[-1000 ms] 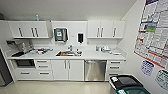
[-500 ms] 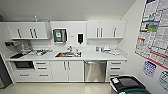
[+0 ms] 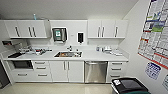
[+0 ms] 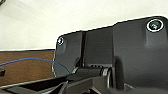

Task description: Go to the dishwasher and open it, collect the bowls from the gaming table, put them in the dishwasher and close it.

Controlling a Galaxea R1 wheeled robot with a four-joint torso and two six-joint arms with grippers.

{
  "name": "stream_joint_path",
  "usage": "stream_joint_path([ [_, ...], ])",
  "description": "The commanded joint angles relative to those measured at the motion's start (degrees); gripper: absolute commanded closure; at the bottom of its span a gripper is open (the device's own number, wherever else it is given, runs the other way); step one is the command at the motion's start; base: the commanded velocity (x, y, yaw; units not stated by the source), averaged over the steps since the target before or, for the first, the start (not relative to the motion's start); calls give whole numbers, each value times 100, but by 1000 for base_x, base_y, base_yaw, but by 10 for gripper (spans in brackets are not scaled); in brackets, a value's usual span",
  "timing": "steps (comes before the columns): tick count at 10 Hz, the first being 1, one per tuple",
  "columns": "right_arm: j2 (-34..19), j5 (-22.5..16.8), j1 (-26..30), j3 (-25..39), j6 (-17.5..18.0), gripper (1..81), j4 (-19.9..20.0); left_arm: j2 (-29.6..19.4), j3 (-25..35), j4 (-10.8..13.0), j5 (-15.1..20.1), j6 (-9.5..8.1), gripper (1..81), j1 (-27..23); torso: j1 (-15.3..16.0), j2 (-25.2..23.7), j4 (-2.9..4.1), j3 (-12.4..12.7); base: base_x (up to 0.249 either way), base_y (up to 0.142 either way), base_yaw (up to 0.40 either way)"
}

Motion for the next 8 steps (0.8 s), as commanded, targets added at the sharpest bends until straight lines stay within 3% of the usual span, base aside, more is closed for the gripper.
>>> stream_joint_path([
  [1, -72, -238, 358, 97, -15, 10, -59, -59, 92, 8, 241, 1, 10, -319, -2, 0, 0, 0, 79, 0, 0],
  [8, -72, -238, 358, 80, -6, 10, -42, -51, 92, -1, 232, 0, 10, -310, -3, -2, 0, 0, 79, 0, 0],
])
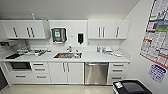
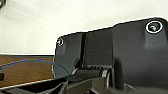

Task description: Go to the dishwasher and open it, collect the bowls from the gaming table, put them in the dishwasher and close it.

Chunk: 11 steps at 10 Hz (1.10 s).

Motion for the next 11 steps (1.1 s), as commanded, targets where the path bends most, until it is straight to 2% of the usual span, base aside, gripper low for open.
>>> stream_joint_path([
  [1, -41, -236, 356, 82, -8, 10, -42, -87, 101, -9, 253, 0, 10, -286, 1, 0, 0, 0, 82, 0, 0],
  [11, -32, -236, 356, 82, -8, 10, -59, -88, 101, -9, 253, 0, 10, -286, 1, 0, 0, 2, 90, 0, 0],
])
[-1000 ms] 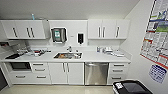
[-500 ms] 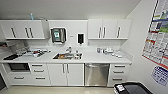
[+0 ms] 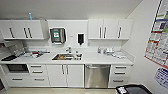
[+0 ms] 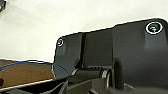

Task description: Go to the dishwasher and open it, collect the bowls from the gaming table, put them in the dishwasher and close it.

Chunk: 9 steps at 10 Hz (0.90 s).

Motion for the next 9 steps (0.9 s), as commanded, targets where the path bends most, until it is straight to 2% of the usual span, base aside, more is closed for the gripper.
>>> stream_joint_path([
  [1, -32, -240, 343, 82, -8, 10, -59, -99, 101, -9, 256, 0, 10, -291, 3, 0, 0, 0, 93, 0, 0],
  [7, -59, -249, 413, 82, 9, 10, -7, -134, 101, -9, 239, 0, 10, -299, 3, 0, 0, 0, 92, 0, 0],
  [9, -50, -249, 457, 73, 18, 10, 2, -187, 136, -9, 133, 0, 10, -299, 3, 0, 0, 0, 92, 0, 0],
])
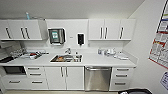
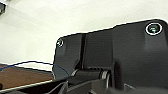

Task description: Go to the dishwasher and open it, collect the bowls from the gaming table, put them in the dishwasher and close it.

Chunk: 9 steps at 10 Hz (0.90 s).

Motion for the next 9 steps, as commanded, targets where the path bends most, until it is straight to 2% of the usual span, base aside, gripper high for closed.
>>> stream_joint_path([
  [1, -36, -247, 431, 82, 13, 10, -3, -192, 232, -8, 153, 0, 10, -299, 3, 0, 0, 0, 92, 0, 0],
  [9, -28, -256, 422, 91, 13, 10, -29, -209, 277, 1, 153, 0, 10, -299, 3, 0, 0, 2, 87, 0, 0],
])
